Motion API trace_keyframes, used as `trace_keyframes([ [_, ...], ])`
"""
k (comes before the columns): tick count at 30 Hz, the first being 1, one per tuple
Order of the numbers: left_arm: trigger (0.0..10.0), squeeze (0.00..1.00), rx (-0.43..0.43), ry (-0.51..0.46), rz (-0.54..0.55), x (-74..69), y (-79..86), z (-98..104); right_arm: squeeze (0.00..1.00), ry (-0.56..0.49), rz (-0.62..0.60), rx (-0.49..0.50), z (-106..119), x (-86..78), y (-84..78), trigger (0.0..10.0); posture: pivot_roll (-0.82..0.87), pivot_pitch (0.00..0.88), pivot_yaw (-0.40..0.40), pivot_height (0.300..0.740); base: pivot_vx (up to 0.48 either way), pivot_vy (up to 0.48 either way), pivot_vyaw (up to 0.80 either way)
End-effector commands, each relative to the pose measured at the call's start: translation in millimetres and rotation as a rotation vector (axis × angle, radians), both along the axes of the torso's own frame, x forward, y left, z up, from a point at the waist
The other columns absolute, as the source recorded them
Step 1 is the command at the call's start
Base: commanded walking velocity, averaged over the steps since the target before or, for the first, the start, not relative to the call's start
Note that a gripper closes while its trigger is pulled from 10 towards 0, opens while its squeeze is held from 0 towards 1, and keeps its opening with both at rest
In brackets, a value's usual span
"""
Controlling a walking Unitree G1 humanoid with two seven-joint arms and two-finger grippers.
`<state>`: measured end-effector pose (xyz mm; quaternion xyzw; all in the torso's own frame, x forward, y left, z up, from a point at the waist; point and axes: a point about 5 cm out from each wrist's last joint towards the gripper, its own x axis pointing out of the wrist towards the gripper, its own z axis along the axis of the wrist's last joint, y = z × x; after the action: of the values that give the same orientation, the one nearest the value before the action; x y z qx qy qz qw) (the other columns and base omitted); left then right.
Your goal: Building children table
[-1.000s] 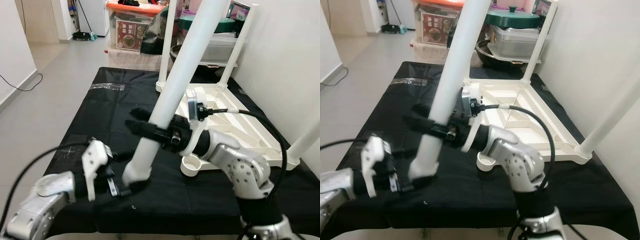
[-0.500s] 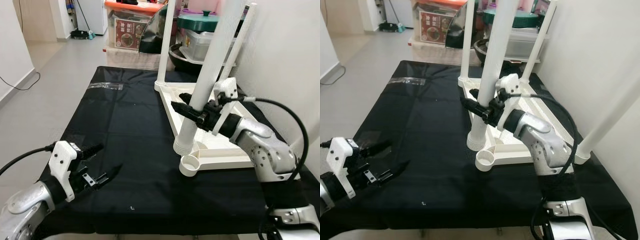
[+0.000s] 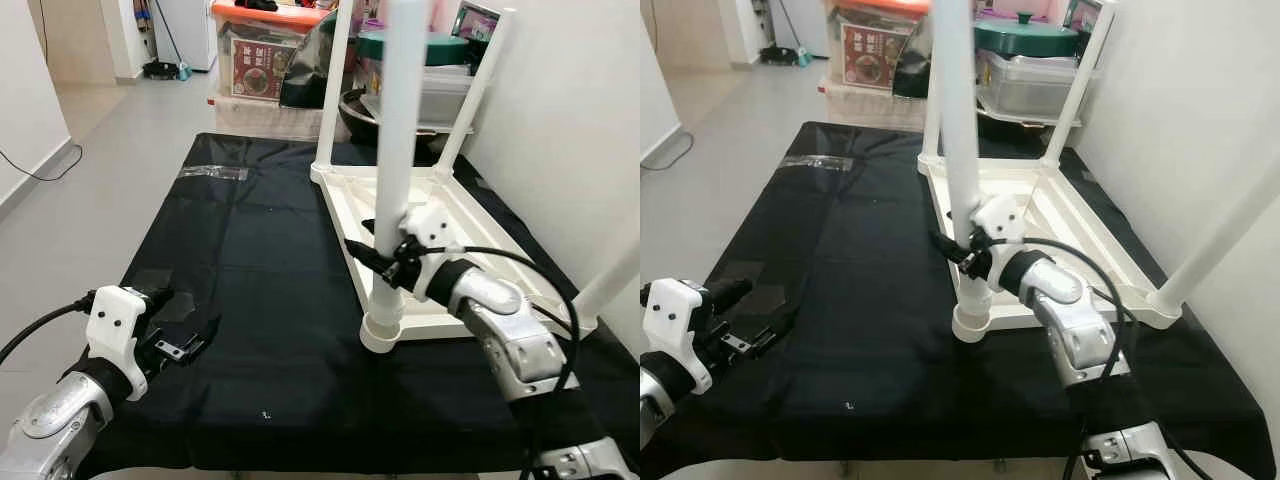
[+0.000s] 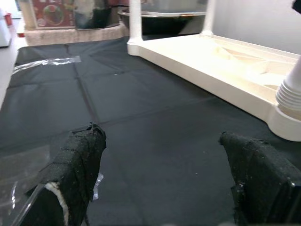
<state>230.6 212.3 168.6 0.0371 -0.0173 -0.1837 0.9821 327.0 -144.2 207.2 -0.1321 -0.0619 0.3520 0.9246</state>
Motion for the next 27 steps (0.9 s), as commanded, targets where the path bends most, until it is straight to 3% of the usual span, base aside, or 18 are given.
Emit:
trace_keyframes([
  [1, 10.0, 0.0, -0.002, 0.007, 0.008, -0.4, -1.7, -2, 0.0, -0.012, -0.001, -0.015, -4, -2.2, 1.2, 0.0, 0.12, 0.0, -0.12, 0.74, 0.0, 0.0, 0.0],
  [16, 10.0, 0.0, -0.008, 0.005, 0.044, 1.2, -1.5, -4, 0.0, -0.012, 0.019, -0.054, -25, -12.6, 7.1, 0.0, 0.12, 0.0, -0.117, 0.74, 0.0, 0.0, 0.0],
  [27, 10.0, 0.0, -0.046, 0.006, 0.055, 6.8, -2.9, -3, 0.0, 0.115, -0.015, 0.136, -36, -15.9, 5.8, 0.0, 0.12, 0.0, -0.11, 0.74, 0.0, 0.0, 0.0],
])
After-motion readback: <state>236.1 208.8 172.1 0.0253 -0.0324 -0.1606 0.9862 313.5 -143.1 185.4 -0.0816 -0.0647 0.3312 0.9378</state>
